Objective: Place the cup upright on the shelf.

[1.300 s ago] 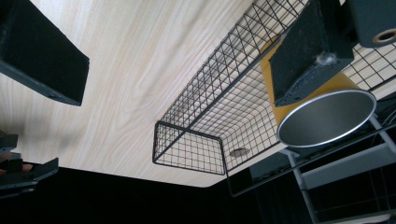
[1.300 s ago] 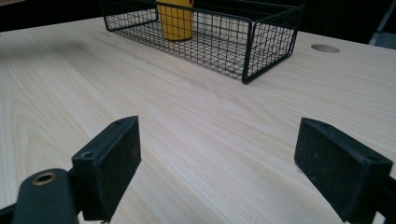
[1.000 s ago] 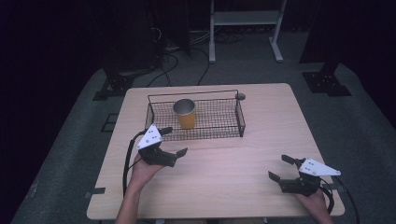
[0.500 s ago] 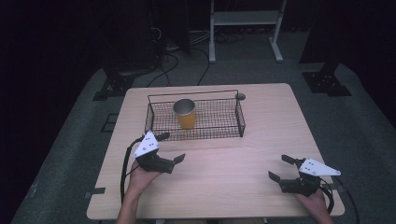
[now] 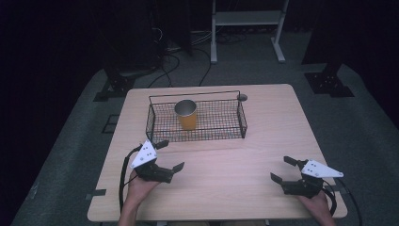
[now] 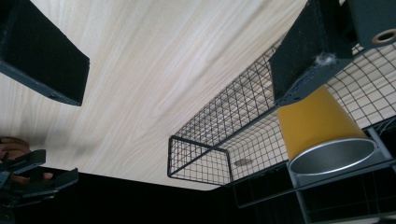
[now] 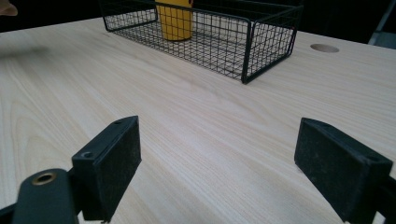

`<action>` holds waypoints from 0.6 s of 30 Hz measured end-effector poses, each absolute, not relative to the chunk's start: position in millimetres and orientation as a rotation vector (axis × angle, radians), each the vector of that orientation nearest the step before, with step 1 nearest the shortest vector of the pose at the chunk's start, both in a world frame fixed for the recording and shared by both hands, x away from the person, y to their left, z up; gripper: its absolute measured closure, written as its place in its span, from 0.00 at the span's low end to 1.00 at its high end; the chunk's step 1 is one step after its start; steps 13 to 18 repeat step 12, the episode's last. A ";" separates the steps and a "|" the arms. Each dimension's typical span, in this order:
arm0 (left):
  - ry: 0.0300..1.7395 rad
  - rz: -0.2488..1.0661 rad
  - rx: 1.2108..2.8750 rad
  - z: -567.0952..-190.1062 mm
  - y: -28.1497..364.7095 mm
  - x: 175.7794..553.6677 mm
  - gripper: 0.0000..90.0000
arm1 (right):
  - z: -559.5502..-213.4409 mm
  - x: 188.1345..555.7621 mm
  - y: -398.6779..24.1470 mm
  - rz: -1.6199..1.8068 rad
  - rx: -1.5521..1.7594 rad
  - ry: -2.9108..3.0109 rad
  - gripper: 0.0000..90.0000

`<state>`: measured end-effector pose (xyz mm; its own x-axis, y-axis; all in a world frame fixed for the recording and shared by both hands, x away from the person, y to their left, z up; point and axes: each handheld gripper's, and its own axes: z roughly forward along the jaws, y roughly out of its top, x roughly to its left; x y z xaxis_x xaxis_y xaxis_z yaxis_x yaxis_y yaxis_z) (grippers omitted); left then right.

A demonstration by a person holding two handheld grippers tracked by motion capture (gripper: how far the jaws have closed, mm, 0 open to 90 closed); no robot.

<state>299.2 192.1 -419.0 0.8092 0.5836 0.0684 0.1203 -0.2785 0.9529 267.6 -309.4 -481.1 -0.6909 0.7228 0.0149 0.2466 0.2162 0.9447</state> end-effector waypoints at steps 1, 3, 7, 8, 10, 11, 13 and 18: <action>0.541 0.493 1.823 -419.9 193.0 297.8 0.04 | -481.1 267.6 -309.4 1.479 0.895 2.065 0.15; 0.544 0.495 1.816 -421.9 193.6 294.3 0.04 | -481.1 267.5 -309.3 1.477 0.891 2.066 0.15; 0.550 0.500 1.818 -426.1 194.4 286.4 0.04 | -481.1 267.4 -309.2 1.475 0.883 2.066 0.15; 0.550 0.500 1.818 -426.1 194.4 286.4 0.04 | -481.1 267.4 -309.2 1.475 0.883 2.066 0.15; 0.552 0.506 1.813 -427.0 195.8 282.7 0.04 | -481.1 267.1 -308.8 1.474 0.879 2.068 0.15; 0.556 0.505 1.805 -427.3 196.3 280.7 0.04 | -481.1 267.1 -308.8 1.474 0.879 2.068 0.15; 0.556 0.511 1.802 -427.7 197.2 279.1 0.04 | -481.1 267.0 -308.7 1.474 0.878 2.068 0.15; 0.556 0.511 1.802 -427.7 197.2 279.1 0.04 | -481.1 267.0 -308.7 1.474 0.878 2.068 0.15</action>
